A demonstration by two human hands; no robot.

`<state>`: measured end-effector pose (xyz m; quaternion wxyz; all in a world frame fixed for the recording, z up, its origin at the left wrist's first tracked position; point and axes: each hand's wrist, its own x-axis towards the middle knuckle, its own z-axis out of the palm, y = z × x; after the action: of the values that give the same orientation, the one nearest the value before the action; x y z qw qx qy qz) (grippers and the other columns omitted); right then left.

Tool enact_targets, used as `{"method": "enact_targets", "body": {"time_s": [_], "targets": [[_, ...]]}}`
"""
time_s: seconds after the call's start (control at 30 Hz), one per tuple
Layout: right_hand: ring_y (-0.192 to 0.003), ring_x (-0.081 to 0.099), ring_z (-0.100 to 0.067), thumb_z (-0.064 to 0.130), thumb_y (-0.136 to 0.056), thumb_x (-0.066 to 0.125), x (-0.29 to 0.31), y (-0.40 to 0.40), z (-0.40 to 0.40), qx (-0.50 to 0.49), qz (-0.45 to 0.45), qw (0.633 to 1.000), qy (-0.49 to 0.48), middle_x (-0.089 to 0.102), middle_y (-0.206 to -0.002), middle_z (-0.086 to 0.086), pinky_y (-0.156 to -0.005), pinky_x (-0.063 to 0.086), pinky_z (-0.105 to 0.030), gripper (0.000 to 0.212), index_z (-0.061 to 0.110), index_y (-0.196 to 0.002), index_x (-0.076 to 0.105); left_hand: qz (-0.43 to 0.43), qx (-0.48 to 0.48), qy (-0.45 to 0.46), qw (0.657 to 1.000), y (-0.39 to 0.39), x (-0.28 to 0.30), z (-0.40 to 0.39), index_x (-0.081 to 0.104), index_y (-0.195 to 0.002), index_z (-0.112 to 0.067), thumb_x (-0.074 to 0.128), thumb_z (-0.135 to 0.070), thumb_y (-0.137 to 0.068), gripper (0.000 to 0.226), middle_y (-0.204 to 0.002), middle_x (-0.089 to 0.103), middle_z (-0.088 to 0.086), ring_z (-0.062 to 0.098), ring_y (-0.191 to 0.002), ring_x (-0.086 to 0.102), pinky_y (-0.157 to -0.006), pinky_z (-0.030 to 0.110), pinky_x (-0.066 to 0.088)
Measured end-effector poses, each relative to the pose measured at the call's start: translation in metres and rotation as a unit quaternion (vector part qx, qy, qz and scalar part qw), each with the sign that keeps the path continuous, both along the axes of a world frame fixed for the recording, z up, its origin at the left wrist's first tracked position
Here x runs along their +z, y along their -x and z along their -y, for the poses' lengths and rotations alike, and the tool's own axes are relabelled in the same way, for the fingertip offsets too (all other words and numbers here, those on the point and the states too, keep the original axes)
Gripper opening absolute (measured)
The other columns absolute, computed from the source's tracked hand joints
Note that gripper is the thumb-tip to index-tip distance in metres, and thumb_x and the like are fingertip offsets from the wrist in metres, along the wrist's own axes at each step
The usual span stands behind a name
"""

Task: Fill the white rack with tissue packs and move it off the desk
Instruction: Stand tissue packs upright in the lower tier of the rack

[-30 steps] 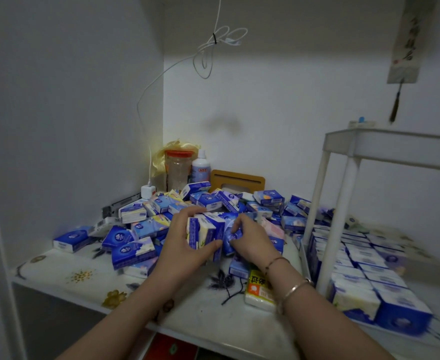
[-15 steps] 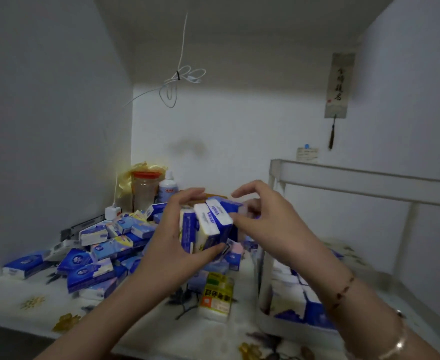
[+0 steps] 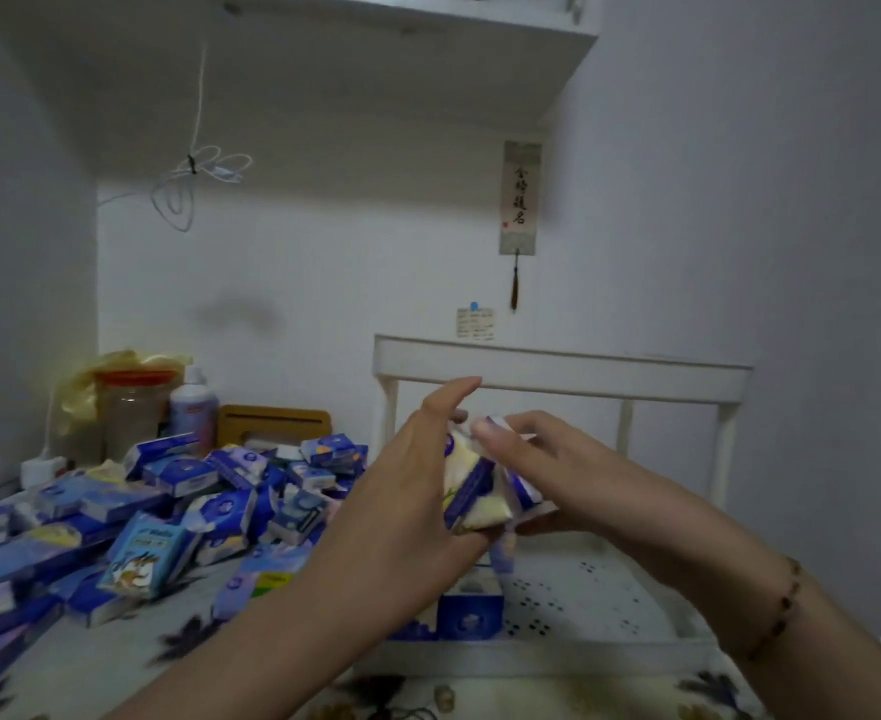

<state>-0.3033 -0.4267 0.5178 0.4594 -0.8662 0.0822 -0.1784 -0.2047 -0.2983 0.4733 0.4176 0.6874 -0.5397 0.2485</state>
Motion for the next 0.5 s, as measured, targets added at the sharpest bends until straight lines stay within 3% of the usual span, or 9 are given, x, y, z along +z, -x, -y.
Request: {"method": "enact_targets", "body": {"time_s": [0.1,0.17,0.33,0.43,0.5], "targets": [[-0.094,0.067,-0.005,0.068,-0.053,0.067,-0.007,0.011,0.013,-0.011,-0.019,1.000,-0.011,0.065,-0.107,0.009,-0.086,0.057,-0.034,0.082,0.031,-0.123,0.045,-0.001,-0.007,-0.009,1.000,0.005,-0.001,0.023,-0.006,-0.128,-0.070,0.081,-0.029,-0.070,0.112,-0.089,0.058,-0.020,-0.001,-0.082,0.059,-0.072,0.030,0.054],[-0.093,0.067,-0.004,0.059,-0.058,0.073,-0.013,0.015,0.023,-0.014,-0.022,0.999,-0.041,0.065,-0.108,0.008,-0.082,0.058,-0.031,0.080,0.030,-0.126,0.043,-0.006,-0.016,-0.018,1.000,0.005,-0.002,0.035,-0.010,-0.131,-0.069,0.080,-0.027,-0.073,0.115,-0.088,0.059,-0.017,0.001,-0.080,0.060,-0.070,0.031,0.055],[-0.087,0.071,-0.015,0.024,-0.078,0.074,-0.036,0.005,0.051,-0.025,-0.019,0.987,-0.158,0.070,-0.102,-0.004,-0.075,0.059,-0.031,0.048,0.019,-0.119,0.048,0.010,-0.010,-0.077,0.997,0.003,-0.013,0.061,-0.019,-0.134,-0.064,0.078,-0.036,-0.074,0.117,-0.118,0.056,-0.015,0.004,-0.099,0.057,-0.082,0.031,0.053],[-0.083,0.071,-0.018,0.010,-0.081,0.068,-0.048,-0.009,0.074,-0.045,-0.004,0.979,-0.201,0.071,-0.099,-0.013,-0.067,0.057,-0.027,0.041,0.007,-0.118,0.052,-0.060,-0.069,-0.113,0.989,-0.007,-0.017,0.068,-0.011,-0.141,-0.057,0.080,-0.045,-0.068,0.117,-0.145,0.038,-0.014,0.003,-0.127,0.043,-0.103,0.029,0.043],[-0.081,0.070,-0.019,0.008,-0.078,0.069,-0.052,-0.014,0.093,-0.069,0.013,0.976,-0.208,0.069,-0.100,-0.014,-0.065,0.056,-0.028,0.047,0.003,-0.120,0.050,-0.126,-0.092,-0.115,0.981,-0.017,-0.017,0.069,0.000,-0.148,-0.047,0.069,-0.055,-0.073,0.101,-0.152,0.026,-0.016,-0.002,-0.136,0.027,-0.108,0.024,0.031]]}}
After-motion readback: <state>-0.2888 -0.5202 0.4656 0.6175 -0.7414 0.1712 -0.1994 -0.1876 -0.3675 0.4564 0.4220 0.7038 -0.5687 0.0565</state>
